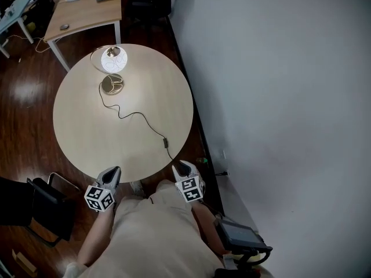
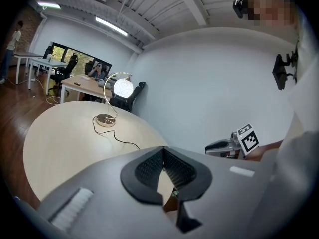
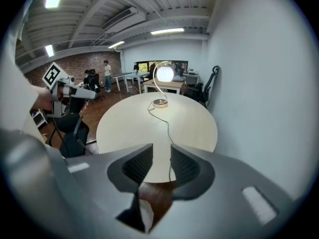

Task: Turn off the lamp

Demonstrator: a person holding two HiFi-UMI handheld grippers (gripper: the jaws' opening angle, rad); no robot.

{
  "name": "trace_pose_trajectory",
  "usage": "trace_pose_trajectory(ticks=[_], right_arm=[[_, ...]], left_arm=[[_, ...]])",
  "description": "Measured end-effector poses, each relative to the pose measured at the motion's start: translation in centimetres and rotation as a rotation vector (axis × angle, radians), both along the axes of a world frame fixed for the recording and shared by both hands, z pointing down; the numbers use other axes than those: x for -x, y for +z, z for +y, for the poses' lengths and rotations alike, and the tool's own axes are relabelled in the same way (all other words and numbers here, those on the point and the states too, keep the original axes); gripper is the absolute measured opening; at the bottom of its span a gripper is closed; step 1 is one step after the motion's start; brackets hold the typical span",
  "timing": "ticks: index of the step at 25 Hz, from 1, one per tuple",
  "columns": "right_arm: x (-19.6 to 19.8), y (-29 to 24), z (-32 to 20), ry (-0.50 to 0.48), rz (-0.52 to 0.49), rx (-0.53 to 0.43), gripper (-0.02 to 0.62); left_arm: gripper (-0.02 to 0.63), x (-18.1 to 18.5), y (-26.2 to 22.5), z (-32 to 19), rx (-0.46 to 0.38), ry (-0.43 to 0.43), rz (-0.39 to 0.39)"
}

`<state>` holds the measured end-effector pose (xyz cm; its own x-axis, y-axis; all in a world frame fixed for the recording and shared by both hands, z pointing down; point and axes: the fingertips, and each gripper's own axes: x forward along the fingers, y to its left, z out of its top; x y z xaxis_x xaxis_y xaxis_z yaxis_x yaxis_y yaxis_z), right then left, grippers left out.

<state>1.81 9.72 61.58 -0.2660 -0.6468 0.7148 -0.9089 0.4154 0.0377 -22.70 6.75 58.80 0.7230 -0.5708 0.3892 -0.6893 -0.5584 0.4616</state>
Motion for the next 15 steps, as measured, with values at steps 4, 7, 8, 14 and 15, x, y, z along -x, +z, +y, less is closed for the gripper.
trace_pose_trajectory(ticks=[4,7,8,14,15], right_arm=[[0.0,0.9,-1.6,-0.047,0.037,0.003,0.118],[-1.0,1.9,-2.6,-0.078,0.038,0.006,0.121],[-1.4,2.4,-3.2,-0.089,0.037,0.007,0.121],[-3.3,7.2,-6.0,-0.186,0.044,0.053,0.121],[-3.5,8.0,-6.3,-0.206,0.046,0.063,0.121]], left_arm=[[0.0,-1.1,-0.1,-1.0,0.02,0.002,-0.01],[0.0,-2.7,-0.7,-1.2,0.03,-0.005,-0.04],[0.0,-3.5,-0.8,-1.6,0.028,-0.008,-0.054],[0.0,-7.7,-1.2,-2.4,0.045,-0.038,-0.082],[0.0,-8.2,-1.1,-2.5,0.057,-0.049,-0.081]])
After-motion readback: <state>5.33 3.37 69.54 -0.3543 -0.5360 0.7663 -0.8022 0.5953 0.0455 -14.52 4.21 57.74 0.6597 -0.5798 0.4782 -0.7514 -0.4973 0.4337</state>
